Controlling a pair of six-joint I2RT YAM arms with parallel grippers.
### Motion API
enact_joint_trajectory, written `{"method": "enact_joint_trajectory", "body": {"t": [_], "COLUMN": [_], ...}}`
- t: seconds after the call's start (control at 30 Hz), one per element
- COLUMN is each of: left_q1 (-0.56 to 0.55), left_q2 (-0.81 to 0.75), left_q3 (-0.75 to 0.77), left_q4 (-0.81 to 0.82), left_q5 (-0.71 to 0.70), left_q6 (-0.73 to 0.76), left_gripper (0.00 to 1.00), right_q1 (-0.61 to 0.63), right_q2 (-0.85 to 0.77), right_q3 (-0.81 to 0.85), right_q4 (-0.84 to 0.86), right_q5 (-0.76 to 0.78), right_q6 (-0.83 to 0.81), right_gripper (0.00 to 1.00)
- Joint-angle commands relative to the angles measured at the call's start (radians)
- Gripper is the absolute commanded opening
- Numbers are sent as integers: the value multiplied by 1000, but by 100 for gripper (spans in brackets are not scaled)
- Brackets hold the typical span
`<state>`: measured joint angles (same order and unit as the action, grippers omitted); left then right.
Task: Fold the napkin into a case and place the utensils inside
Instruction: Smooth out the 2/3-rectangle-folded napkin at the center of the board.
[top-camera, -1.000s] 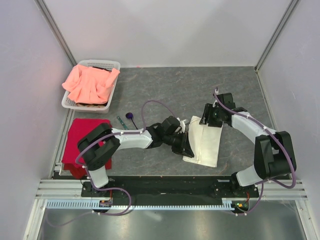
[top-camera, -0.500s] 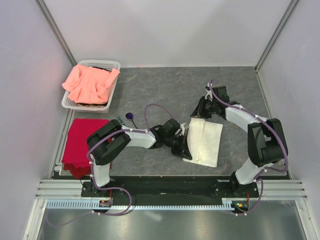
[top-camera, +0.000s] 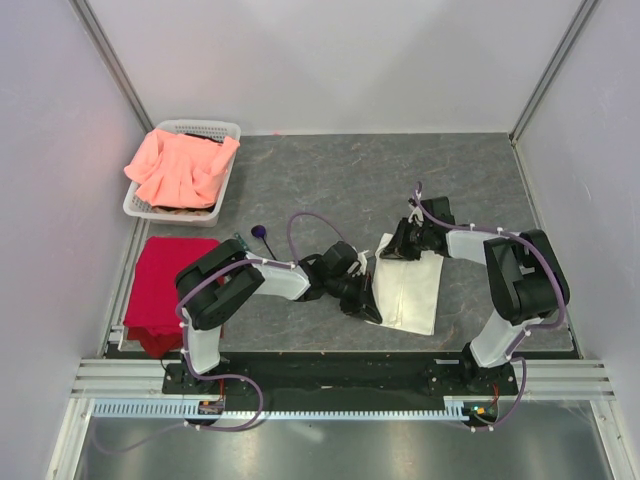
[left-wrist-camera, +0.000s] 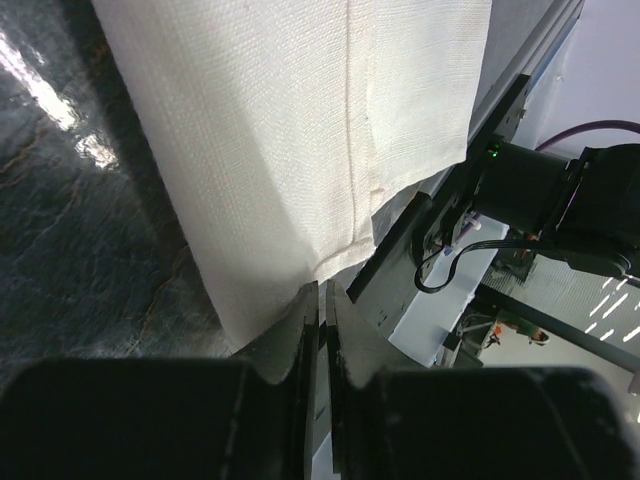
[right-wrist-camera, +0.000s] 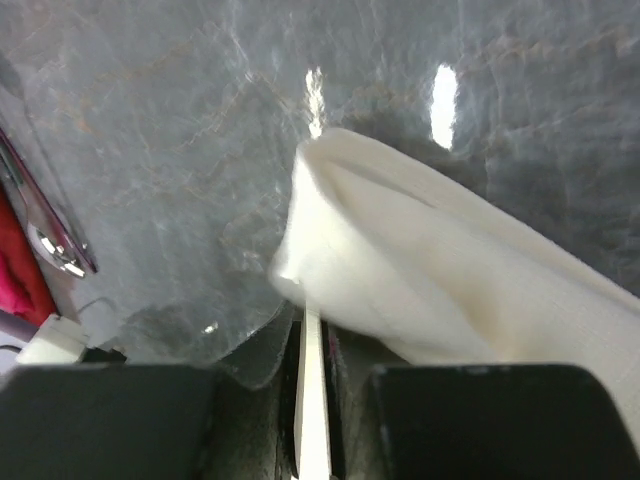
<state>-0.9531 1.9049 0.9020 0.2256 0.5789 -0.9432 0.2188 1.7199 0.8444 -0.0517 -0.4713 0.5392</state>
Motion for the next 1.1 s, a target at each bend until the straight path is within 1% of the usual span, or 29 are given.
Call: {"method": "enact_joint_trajectory", "body": {"t": [0.0, 0.1, 0.23, 0.43, 0.5, 0.67, 0.8, 0.93, 1.07], "left_q1": [-3, -3, -1, -1, -3, -3, -1, -1, 5], "left_q2": [6, -3, -35, -73, -72, -58, -60, -61, -75], "left_q3": [-15, -23, -23, -2, 9, 38, 73, 83, 71], "left_q4": [47, 47, 37, 8, 1, -6, -40, -71, -78], "left_q5": [16, 21, 21, 16, 12, 12, 6, 1, -14], "left_q6": [-28, -31, -32, -32, -29, -34, -20, -2, 6], "left_gripper": [13, 13, 13, 13, 13, 13, 13, 13, 13], "right_q1": [-7, -13, -16, -15, -16, -16, -16, -18, -32], "right_q2": [15, 10, -22, -167, -178, -99, -19, 3, -14], "right_q3": [-83, -113, -93, 1, 42, 142, 182, 157, 63], "right_q4": [87, 116, 98, -37, -63, -83, -76, -71, -39], "right_q5": [22, 5, -20, -9, -10, -7, -7, 20, 63], "right_q6": [-42, -35, -27, -28, -28, -30, -38, -59, -77], "right_gripper": [15, 15, 15, 17, 18, 21, 21, 21, 21]}}
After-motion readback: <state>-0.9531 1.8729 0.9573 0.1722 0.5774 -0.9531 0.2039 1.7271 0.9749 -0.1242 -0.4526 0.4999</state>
